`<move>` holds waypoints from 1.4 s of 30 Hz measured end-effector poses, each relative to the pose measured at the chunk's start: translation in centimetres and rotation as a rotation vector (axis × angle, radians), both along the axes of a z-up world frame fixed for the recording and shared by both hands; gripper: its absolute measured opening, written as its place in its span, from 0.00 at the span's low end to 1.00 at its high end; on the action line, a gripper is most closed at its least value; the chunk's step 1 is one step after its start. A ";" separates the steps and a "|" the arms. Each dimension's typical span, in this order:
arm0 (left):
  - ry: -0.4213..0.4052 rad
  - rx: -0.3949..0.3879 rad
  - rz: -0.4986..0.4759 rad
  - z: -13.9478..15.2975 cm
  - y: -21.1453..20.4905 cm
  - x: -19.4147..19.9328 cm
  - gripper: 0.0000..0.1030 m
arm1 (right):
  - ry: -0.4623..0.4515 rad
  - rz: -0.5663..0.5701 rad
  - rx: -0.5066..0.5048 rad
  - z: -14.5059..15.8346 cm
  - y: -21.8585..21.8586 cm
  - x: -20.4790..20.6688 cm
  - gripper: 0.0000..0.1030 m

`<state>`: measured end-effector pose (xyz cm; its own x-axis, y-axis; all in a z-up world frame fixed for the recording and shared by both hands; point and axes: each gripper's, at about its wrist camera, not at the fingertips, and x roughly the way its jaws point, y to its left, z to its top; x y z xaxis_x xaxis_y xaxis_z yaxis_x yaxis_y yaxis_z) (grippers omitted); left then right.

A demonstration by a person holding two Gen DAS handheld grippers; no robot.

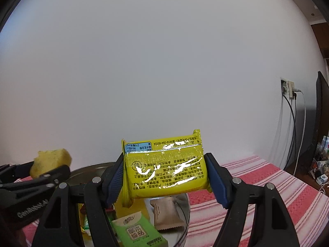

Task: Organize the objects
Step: 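Carry the yellow sponge and snack pack over the tin and release both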

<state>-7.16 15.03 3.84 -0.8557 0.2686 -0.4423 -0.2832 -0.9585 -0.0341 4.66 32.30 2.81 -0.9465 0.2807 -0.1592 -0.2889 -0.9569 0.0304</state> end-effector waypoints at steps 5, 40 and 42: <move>-0.026 -0.025 -0.003 -0.9 0.3 -0.6 0.63 | -0.019 0.007 -0.005 -0.3 -0.4 -0.6 0.73; -0.140 -0.110 0.020 -4.3 3.9 -3.3 0.64 | -0.193 0.086 -0.085 -2.8 -5.3 -0.5 0.74; -0.149 -0.119 0.013 -4.6 4.2 -3.4 0.66 | -0.218 0.127 -0.110 -2.5 -4.6 -2.3 0.78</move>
